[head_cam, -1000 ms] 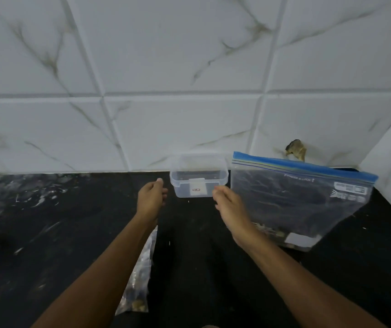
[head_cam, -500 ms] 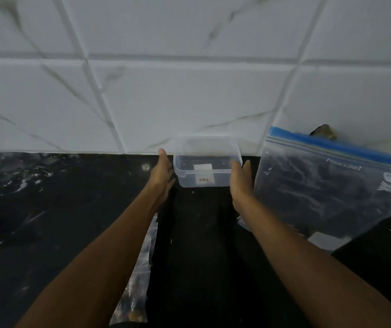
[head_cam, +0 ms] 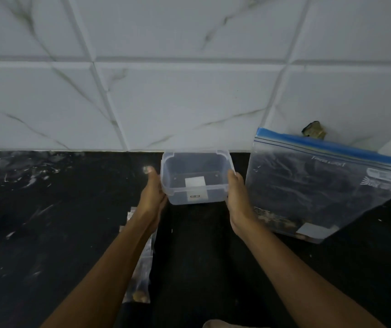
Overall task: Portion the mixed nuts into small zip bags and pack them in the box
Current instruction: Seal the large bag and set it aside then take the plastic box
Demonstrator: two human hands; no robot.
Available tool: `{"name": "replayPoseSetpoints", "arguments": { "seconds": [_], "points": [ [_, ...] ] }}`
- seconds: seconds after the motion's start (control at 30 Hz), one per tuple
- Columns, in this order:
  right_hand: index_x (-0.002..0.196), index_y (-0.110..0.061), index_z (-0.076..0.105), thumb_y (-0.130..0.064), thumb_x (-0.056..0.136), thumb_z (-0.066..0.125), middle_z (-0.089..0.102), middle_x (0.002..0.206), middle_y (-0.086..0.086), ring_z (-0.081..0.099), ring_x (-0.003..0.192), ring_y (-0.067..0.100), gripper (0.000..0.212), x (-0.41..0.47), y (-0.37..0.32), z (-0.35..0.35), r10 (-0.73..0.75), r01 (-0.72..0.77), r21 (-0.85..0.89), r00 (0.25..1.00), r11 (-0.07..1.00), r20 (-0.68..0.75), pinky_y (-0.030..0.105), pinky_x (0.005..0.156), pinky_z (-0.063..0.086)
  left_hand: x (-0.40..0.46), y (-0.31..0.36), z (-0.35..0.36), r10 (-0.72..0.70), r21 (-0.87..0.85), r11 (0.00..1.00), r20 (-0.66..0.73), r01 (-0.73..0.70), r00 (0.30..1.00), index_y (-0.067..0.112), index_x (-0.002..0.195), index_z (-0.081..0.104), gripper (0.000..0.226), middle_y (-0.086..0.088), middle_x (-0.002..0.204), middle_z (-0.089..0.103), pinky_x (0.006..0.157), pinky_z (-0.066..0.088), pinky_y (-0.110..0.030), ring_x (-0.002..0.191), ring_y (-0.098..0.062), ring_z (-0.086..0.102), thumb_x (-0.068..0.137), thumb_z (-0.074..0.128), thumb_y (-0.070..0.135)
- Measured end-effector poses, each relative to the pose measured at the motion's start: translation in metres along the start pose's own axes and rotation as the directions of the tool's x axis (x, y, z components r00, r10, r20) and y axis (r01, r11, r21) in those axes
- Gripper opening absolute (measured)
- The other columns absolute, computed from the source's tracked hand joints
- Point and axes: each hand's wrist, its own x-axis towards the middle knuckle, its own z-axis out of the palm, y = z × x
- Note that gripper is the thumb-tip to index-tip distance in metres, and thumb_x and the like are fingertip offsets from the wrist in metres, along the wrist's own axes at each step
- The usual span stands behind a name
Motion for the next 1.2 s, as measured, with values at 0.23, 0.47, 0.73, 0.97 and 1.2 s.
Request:
{"name": "replayPoseSetpoints", "arguments": {
  "seconds": [0.23, 0.47, 0.73, 0.97, 1.2],
  "points": [
    [0.142, -0.039, 0.033, -0.062, 0.094, 0.033, 0.044, 0.144, -0.003, 0.043, 0.132, 0.016, 0.053, -0.067, 0.030, -0.031, -0.023, 0.016, 0.059, 0.991, 0.998, 0.128, 0.050, 0.113, 0.032, -0.056, -0.033, -0.012, -0.031, -0.020, 0.999, -0.017, 0.031, 0.999, 0.020, 0.124, 0.059, 0.063, 0.009, 0.085, 0.073, 0.071, 0.049, -0.020, 0.084, -0.004, 0.066, 0.102, 0.012, 0.056],
    [0.144, -0.040, 0.030, -0.066, 0.089, 0.029, 0.041, 0.147, -0.002, 0.041, 0.133, 0.017, 0.060, -0.092, 0.048, -0.041, -0.018, 0.009, 0.059, 0.988, 0.998, 0.153, 0.050, 0.114, 0.031, -0.084, -0.048, -0.012, -0.069, 0.003, 0.998, -0.059, 0.069, 0.996, 0.026, 0.100, 0.064, 0.063, 0.006, 0.084, 0.074, 0.068, 0.050, -0.019, 0.085, -0.006, 0.067, 0.100, 0.011, 0.059],
    [0.148, -0.039, 0.024, -0.060, 0.096, 0.026, 0.037, 0.150, -0.005, 0.036, 0.137, 0.016, 0.056, -0.097, 0.052, -0.042, 0.003, -0.004, 0.006, 0.989, 1.000, 0.145, 0.048, 0.115, 0.029, -0.097, -0.043, -0.006, -0.069, 0.026, 0.997, -0.093, 0.072, 0.993, 0.027, 0.096, 0.063, 0.059, 0.003, 0.089, 0.071, 0.069, 0.048, -0.022, 0.087, -0.010, 0.065, 0.101, 0.013, 0.057],
    [0.139, -0.029, 0.039, -0.040, 0.101, 0.038, 0.047, 0.129, -0.010, 0.049, 0.120, 0.013, 0.040, -0.100, 0.036, -0.075, -0.143, 0.137, -0.052, 0.980, 0.989, -0.137, 0.041, 0.102, 0.043, -0.115, -0.034, 0.012, 0.369, 0.487, 0.840, -0.191, -0.238, 0.910, 0.019, 0.140, 0.045, 0.062, -0.006, 0.144, 0.049, 0.106, 0.045, -0.046, 0.132, -0.023, 0.047, 0.098, 0.029, 0.061],
    [0.121, -0.024, 0.048, -0.024, 0.094, 0.055, 0.052, 0.115, -0.003, 0.056, 0.094, 0.006, 0.028, -0.097, -0.014, -0.153, -0.349, 0.379, -0.089, 0.701, 0.921, -0.622, 0.024, 0.076, 0.048, -0.109, 0.002, 0.070, 0.539, 0.578, 0.706, -0.065, -0.408, 0.840, 0.017, 0.149, 0.036, 0.053, -0.004, 0.149, 0.042, 0.107, 0.043, -0.037, 0.134, -0.020, 0.045, 0.102, 0.043, 0.040]
  ]
}}
